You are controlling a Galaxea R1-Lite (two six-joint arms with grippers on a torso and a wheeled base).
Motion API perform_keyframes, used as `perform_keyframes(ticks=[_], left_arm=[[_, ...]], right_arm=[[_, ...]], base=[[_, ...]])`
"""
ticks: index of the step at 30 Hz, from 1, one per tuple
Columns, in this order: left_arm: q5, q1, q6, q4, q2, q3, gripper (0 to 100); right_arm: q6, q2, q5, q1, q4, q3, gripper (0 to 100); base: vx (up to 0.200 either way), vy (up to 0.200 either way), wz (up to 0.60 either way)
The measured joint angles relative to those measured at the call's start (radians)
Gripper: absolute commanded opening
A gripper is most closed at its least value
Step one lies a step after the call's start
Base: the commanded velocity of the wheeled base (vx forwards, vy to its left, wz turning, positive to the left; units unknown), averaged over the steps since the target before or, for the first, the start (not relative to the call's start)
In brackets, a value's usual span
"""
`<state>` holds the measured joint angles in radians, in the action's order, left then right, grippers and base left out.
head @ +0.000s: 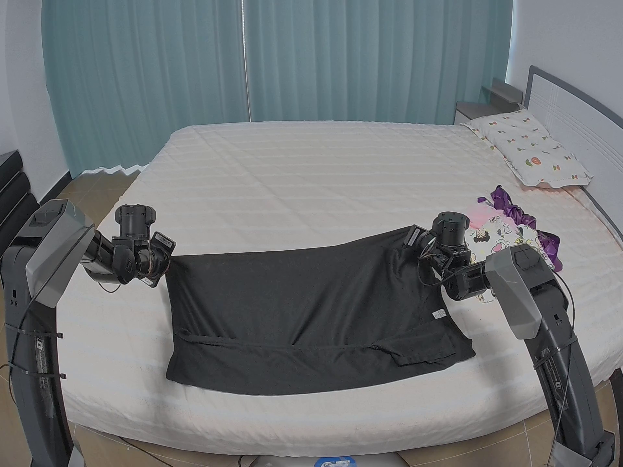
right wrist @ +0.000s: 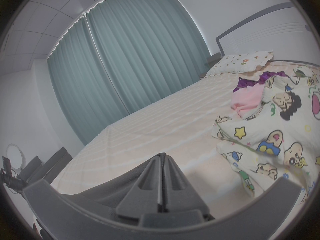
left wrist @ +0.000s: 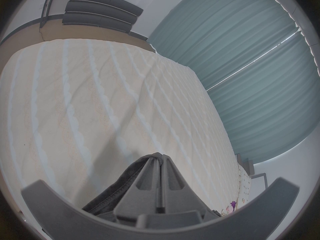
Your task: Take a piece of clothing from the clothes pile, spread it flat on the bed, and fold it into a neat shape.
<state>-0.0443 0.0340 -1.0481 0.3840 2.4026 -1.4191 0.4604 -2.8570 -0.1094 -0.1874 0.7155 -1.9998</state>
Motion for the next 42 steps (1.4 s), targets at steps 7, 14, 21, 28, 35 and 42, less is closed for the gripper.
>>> perform_keyframes(ticks=[7,14,21,28,35,42], left_arm=[[0.002,0.001,0.003,-0.005,-0.002,0.003,0],[0.003,0.006,0.005,-0.008,-0.004,0.003,0],[0.008,0.01,0.016,-0.006,-0.006,0.016,0],[0.011,0.01,0.024,-0.006,-0.014,0.04,0],[0.022,0.008,0.023,0.0,-0.05,0.098,0],[0.019,0.006,0.047,0.0,-0.077,0.117,0]], right_arm=[[0.004,0.019,-0.037,0.0,0.0,0.014,0],[0.005,0.073,-0.02,0.002,0.016,0.127,0],[0.007,0.137,0.051,0.004,0.056,0.272,0],[0.007,0.181,0.067,0.021,0.093,0.336,0],[0.007,0.216,0.065,0.026,0.172,0.45,0],[0.005,0.261,0.069,0.024,0.229,0.593,0]], base=[[0.0,0.0,0.0],[0.0,0.0,0.0],[0.0,0.0,0.0],[0.0,0.0,0.0],[0.0,0.0,0.0],[0.0,0.0,0.0]])
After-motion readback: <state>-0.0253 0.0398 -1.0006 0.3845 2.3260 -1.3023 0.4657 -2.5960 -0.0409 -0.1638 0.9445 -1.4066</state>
